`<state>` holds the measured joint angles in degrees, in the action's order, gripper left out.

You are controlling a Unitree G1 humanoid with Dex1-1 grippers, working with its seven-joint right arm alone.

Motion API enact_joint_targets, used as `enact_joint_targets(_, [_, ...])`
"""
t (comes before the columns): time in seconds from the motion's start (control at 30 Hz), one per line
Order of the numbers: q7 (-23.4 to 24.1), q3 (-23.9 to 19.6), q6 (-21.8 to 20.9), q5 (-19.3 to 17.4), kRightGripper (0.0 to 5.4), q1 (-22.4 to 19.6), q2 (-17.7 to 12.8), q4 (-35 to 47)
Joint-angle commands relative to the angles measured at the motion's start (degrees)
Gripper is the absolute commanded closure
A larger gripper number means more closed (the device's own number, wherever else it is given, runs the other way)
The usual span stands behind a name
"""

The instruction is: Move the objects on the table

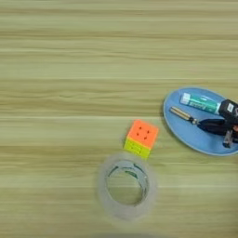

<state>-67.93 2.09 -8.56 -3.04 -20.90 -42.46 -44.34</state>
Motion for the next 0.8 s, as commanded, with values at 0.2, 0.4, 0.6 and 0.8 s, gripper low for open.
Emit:
enact_joint_targets(0.2, [0.16, -2.00, 2.52, -1.71, 5.31, 0.28, -1.43, 5.78])
enact_joint_targets(0.4, [-0.23, -2.96, 3.46, -2.76, 5.31, 0.95, -1.29, 8.82])
enact_joint_targets(0.6, [-1.03, -4.75, 4.80, -5.49, 5.31, 2.11, -0.87, 14.26])
enact_joint_targets(0.8, [-1.13, -6.74, 6.78, -8.28, 5.31, 3.37, -0.56, 20.59])
